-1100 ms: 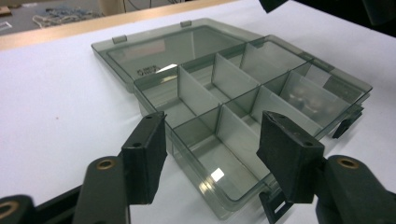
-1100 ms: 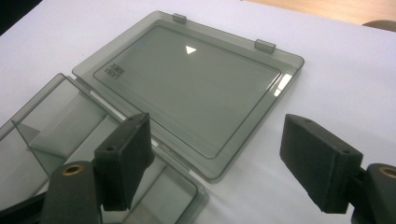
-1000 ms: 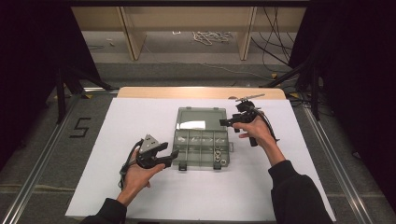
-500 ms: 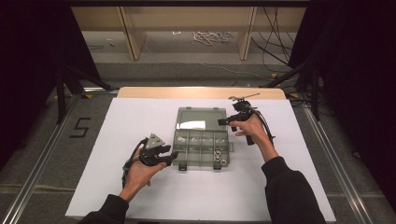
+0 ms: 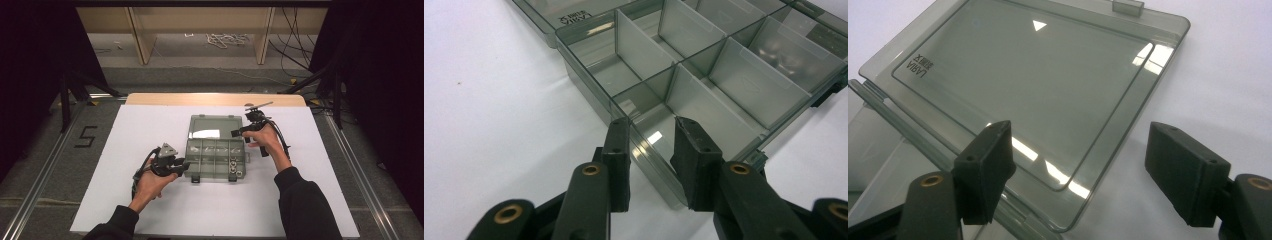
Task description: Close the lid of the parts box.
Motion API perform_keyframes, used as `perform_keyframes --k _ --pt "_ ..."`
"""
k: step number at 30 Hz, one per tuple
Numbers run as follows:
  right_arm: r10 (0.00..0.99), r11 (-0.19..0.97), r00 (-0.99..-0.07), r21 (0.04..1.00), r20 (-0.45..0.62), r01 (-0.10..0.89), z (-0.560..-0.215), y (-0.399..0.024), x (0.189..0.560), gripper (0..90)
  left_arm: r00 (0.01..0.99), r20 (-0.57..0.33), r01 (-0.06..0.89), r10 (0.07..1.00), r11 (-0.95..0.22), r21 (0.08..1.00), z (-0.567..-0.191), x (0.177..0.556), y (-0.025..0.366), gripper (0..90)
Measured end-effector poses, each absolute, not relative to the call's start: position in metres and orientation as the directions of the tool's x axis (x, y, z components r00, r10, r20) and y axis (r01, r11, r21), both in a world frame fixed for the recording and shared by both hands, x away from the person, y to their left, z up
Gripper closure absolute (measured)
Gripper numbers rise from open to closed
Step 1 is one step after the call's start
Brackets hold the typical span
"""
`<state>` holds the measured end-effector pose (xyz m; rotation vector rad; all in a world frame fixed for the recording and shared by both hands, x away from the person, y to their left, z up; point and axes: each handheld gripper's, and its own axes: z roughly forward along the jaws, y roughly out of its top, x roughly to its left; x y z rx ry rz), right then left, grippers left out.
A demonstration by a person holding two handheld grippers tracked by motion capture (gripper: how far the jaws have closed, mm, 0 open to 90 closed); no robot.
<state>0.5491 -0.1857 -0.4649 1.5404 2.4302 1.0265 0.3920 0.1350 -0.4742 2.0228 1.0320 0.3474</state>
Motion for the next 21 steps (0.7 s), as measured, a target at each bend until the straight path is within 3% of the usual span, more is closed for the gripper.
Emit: perform_keyframes --k 21 --pt "0.826 0.209 -0.438 0.529 0.356 0.823 -0.4738 -0.1843 0.5517 34.6 0.615 -0.112 0.545 0.780 -0.319 0.775 -0.4747 0.3913 0.1346 70.3"
